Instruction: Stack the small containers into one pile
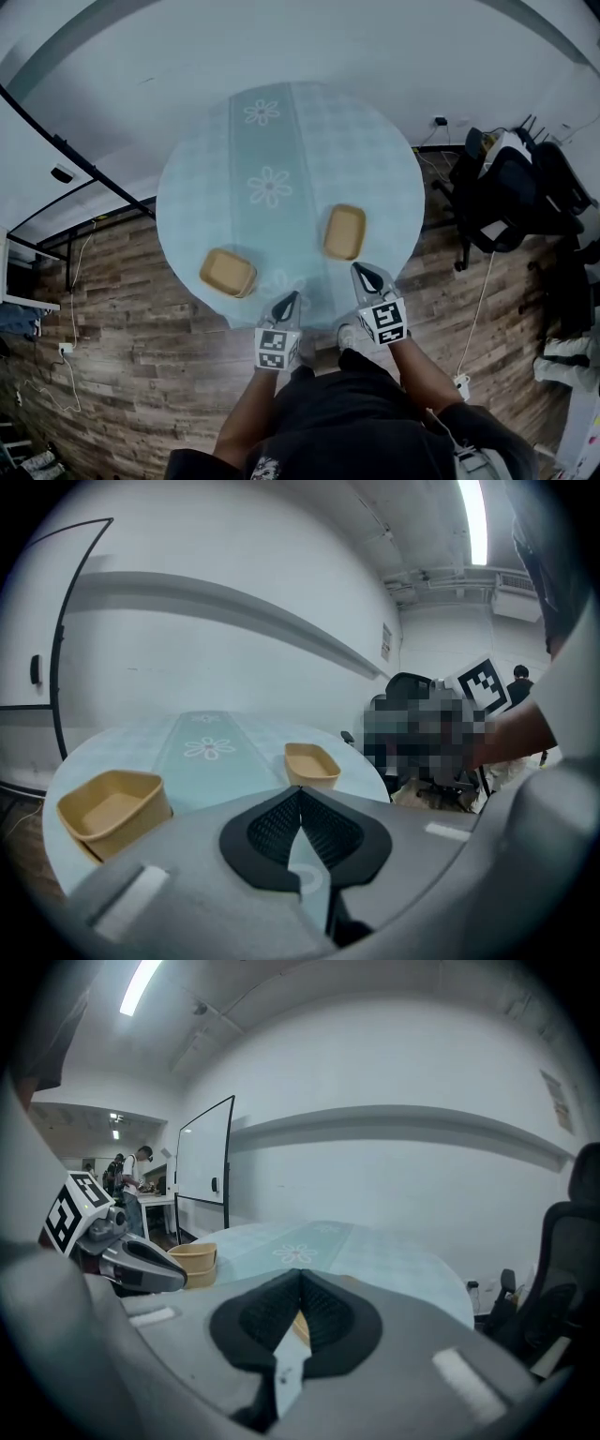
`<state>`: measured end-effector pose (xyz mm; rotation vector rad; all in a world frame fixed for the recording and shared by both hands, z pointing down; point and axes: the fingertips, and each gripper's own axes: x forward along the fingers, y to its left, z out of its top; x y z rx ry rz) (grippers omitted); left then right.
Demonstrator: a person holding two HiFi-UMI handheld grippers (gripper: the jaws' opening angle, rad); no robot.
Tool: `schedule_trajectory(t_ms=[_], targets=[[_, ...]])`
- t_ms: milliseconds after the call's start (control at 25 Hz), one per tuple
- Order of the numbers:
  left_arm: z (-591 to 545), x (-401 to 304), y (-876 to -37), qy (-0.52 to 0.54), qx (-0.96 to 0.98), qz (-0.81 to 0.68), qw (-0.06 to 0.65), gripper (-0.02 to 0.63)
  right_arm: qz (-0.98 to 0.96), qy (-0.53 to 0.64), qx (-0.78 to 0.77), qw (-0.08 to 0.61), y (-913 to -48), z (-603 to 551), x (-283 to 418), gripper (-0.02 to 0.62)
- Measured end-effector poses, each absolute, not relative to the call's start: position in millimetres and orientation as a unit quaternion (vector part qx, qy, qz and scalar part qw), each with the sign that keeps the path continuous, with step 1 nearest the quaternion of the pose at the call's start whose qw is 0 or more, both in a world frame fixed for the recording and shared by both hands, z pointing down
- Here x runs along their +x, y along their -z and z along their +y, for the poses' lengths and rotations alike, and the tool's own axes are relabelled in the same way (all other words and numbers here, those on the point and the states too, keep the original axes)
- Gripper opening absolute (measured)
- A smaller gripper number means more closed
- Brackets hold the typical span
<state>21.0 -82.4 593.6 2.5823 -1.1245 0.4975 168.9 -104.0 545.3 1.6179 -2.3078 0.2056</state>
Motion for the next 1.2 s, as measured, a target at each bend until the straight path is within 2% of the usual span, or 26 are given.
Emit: schedule_trajectory(t_ms=[320,640,720,800,920,1200], targets=[[-93.1,64.2,-608.3,-0.179,0.886,-0.4,0.149,0.006,-0.822,-0.08,0.54,0.161,-557.5,-120.1,203.1,0.001],[-103.9,89.6,-616.5,-0.184,0.88,-0.41,0.154,0.006,-0.859,-0.086,0.471,0.182,-582.5,-126.0,199.1,0.002],[-104.4,91.6,-619.2,-0.186,0.878,-0.413,0.156,0.006,-0.866,-0.084,0.451,0.198,-591.8,-126.6,195.0,0.01],[-104.4,90.4,-622.9,-0.187,0.875,-0.417,0.159,0.006,-0.871,-0.08,0.434,0.218,-601.9,-128.1,190.4,0.059],[-106.5,83.9,-627.5,-0.19,0.869,-0.425,0.166,0.006,-0.873,-0.079,0.418,0.239,-613.7,-134.8,183.6,0.098],[-109.6,63.9,-630.7,-0.192,0.86,-0.441,0.169,0.006,-0.871,-0.019,0.366,0.326,-637.6,-145.6,164.3,0.103]])
